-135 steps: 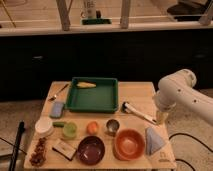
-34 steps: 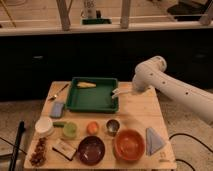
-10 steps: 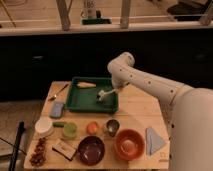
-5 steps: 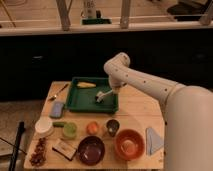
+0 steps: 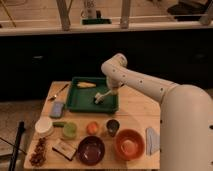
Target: Wipe tray with brush
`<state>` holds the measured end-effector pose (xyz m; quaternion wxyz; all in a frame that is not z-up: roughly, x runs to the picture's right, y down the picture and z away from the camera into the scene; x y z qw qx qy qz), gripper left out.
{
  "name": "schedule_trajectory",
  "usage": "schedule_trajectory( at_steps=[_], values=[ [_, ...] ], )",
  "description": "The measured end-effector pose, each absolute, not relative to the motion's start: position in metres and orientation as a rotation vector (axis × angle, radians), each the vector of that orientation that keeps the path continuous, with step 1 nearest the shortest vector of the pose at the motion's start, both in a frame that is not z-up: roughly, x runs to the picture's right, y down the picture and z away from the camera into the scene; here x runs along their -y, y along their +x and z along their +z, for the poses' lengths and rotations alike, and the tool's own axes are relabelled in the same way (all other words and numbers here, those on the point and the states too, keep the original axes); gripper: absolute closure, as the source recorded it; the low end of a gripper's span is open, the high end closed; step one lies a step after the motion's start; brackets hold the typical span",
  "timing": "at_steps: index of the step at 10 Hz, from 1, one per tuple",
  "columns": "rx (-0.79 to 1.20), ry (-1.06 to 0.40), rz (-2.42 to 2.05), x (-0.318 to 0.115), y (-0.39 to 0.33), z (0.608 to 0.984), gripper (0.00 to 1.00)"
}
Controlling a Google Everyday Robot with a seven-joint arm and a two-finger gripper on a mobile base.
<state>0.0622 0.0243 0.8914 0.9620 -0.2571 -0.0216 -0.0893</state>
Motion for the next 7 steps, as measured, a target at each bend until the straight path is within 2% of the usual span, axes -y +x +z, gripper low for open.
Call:
schedule_trajectory(
  at_steps=[7],
  values=[
    [-0.01, -0.472, -0.037, -0.008, 0.105, 0.886, 1.0]
  ],
)
